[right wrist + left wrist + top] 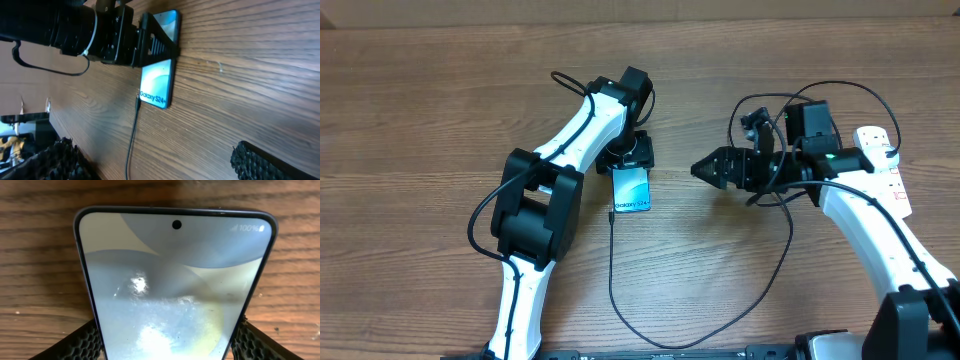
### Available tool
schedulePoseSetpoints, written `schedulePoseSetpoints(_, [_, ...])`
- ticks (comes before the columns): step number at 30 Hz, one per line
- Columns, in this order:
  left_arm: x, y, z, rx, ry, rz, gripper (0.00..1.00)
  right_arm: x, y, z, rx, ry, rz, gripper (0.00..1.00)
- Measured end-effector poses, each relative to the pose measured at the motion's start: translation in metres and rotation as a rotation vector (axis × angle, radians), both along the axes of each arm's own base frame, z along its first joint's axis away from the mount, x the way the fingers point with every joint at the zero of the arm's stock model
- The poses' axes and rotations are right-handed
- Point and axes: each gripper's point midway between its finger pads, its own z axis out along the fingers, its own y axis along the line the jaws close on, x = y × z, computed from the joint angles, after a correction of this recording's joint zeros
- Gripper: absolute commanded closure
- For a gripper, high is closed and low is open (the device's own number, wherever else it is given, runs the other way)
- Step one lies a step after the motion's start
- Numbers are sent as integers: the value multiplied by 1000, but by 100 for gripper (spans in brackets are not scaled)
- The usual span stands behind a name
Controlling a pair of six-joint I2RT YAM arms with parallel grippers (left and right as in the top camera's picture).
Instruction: Plug charger to phone and switch on socket
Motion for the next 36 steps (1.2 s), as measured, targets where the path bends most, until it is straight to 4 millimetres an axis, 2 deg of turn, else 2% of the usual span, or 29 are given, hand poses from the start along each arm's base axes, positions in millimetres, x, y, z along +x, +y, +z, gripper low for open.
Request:
schedulePoseSetpoints(5, [-4, -6, 1, -38, 15, -31, 31, 3, 21, -16, 19, 35, 30, 0])
schedulePoseSetpoints(9, [-7, -9, 2, -58, 29, -45, 31, 0, 47, -33, 29, 58, 90, 0])
schedulePoseSetpoints(13, [-11, -12, 3, -78, 47, -65, 31, -4, 71, -57, 41, 113, 121, 0])
schedulePoseSetpoints(17, [-16, -15, 4, -105, 69, -83, 31, -3, 82, -83, 45, 184, 102, 1])
schedulePoseSetpoints(22, [-23, -18, 5, -142, 104, -100, 31, -1, 86, -98, 48, 223, 82, 14])
schedulePoseSetpoints(26, [-25, -19, 7, -193, 124, -95, 30, 0, 92, -95, 67, 207, 91, 25])
schedulePoseSetpoints(33, [-26, -26, 14, -323, 161, -89, 31, -1, 105, -93, 88, 185, 117, 34])
schedulePoseSetpoints(34, [-26, -27, 16, -338, 164, -89, 31, -1, 107, -94, 90, 187, 119, 37])
schedulePoseSetpoints(36, [-27, -30, 18, -367, 171, -90, 31, -2, 110, -97, 91, 192, 123, 50])
